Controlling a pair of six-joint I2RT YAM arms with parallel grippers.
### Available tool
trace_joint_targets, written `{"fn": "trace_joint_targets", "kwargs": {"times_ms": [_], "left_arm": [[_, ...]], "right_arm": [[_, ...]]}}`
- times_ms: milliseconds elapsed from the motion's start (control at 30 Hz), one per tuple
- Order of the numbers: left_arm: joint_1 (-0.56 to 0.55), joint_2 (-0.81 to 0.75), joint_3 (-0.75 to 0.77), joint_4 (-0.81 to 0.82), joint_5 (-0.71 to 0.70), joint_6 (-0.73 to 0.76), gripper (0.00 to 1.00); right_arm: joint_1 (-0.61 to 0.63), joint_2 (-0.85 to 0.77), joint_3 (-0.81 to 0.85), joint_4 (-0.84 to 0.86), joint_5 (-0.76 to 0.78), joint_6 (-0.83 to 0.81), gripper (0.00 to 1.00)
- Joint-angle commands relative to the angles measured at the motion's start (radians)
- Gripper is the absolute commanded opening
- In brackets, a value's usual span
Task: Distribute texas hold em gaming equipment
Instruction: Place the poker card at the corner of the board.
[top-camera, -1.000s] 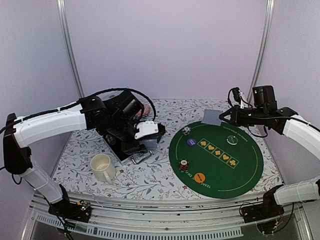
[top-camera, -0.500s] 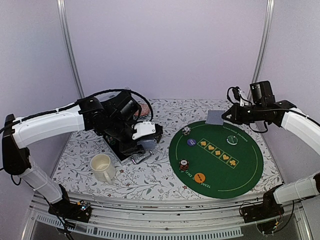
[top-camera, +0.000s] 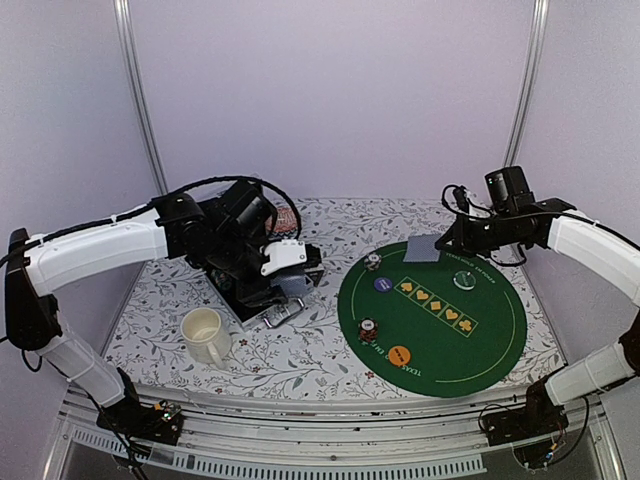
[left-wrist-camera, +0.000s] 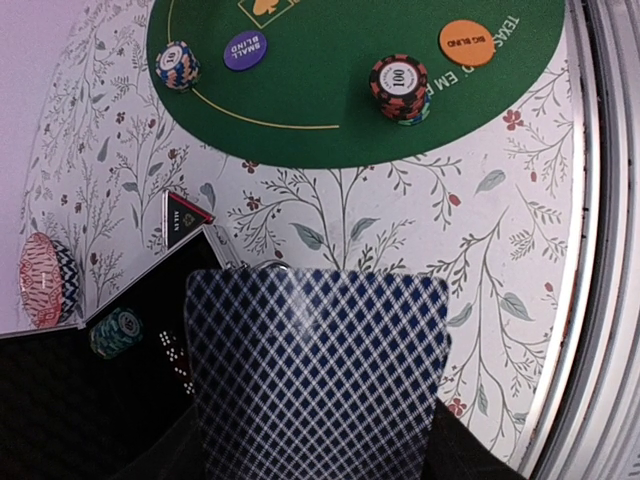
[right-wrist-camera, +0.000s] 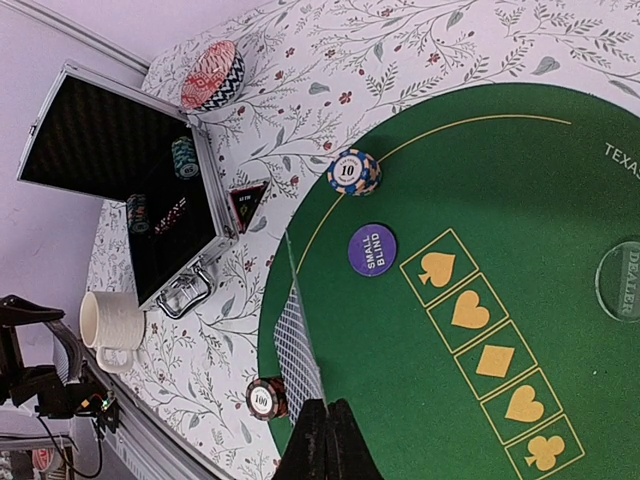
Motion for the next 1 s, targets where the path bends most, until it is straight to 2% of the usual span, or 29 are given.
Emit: {"fn": "trace_joint_targets", "kwargs": {"times_ms": [0,333,500,767,967], "left_arm": [[0.018,-0.012,0.007,0.026,0.024,0.018,0.60],[0.022,-0.004,-0.015,0.039,0.039,0.012,0.60],[0.029,-0.002,-0.015,0.049,0.036,0.013,0.60],[0.039,-0.016,-0.062,0.098,0.055,-0.021,0.60],[0.046,-0.029,-0.107,0.133,0.084,-0.013,0.60]], "right_arm": [[-0.001,0.021,0.029,0.006,-0.016,0.010,0.02],[0.004,0.027,0.008,-0.029,-0.067,0.016,0.02],[0.006,0.014,-0.003,0.021,-0.232,0.043,0.02],[0.004,0.007,0.026,-0.104,-0.208,0.029,0.02],[0.006,-0.010,-0.027,0.029,-0.300,0.134,0.02]]}}
